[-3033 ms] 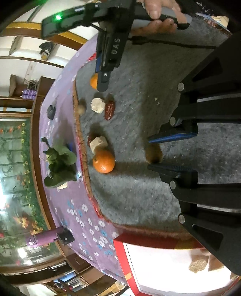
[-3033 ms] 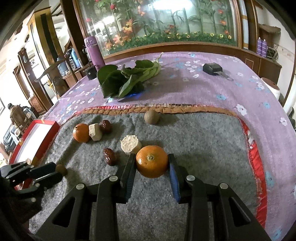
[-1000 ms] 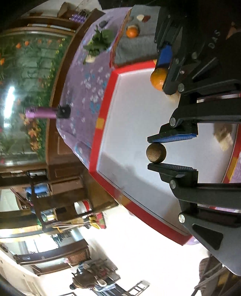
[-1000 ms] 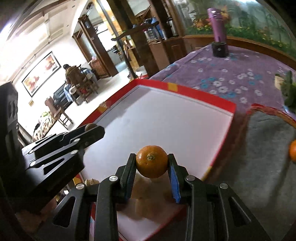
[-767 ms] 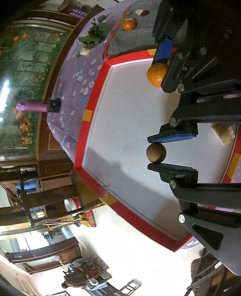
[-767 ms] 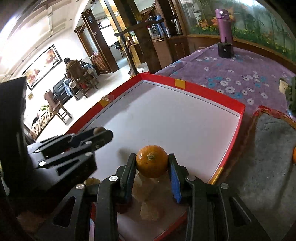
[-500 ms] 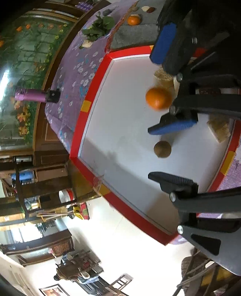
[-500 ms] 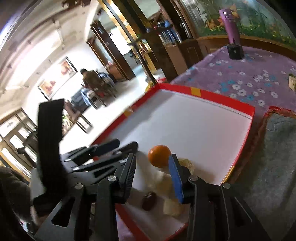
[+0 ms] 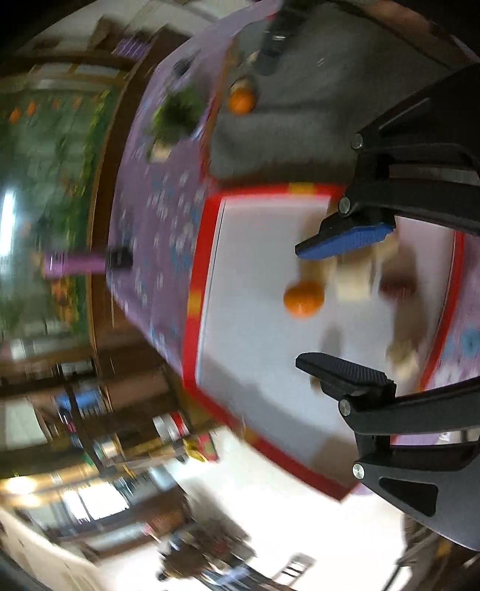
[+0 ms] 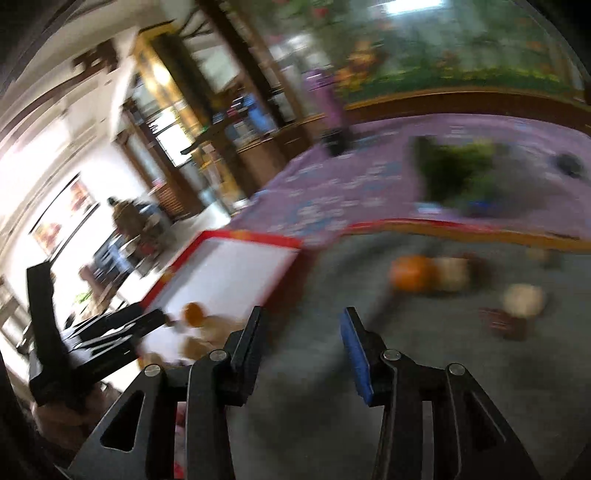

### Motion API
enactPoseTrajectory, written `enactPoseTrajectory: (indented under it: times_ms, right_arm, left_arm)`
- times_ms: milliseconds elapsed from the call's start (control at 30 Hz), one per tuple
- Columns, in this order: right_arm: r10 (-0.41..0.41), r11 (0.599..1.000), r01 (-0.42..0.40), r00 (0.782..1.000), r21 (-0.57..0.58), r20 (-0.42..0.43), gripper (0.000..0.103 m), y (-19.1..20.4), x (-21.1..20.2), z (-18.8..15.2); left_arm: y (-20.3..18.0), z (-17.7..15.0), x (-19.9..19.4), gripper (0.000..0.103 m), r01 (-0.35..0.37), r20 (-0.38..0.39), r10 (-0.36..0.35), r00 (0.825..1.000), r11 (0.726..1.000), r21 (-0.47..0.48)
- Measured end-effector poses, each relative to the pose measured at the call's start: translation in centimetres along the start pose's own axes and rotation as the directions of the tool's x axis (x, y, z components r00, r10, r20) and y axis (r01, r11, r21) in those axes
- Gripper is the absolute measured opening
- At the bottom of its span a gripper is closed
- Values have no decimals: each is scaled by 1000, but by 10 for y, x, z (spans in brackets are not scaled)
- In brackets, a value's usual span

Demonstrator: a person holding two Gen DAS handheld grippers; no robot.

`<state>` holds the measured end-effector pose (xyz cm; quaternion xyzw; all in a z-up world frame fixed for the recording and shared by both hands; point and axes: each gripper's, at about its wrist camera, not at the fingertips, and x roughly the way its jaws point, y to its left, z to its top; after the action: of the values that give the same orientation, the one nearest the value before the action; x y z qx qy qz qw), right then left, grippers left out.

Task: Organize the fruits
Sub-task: 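Move both open tools back over the grey mat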

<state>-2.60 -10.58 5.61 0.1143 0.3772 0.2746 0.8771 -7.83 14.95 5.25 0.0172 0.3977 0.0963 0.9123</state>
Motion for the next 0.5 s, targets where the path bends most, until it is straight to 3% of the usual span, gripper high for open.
enactPoseTrajectory:
  times_ms: [200,367,500]
  right_arm:
    - [-199,980,200,980,20,-30,44,-73,-42,-13]
    - [-269,962,273,959,28,-88,44,-107,-41,-14]
    - [-300,953,302,950,14,-86,44,-105,-23,-1]
  left_arm:
    - [-71,-3,2,52,103,-30,-99,995,981,163]
    - [-113,-4,6,52,172,-76,-158,985,956,239]
    - [-131,2,1,52,204,-88,-188,978,944,260]
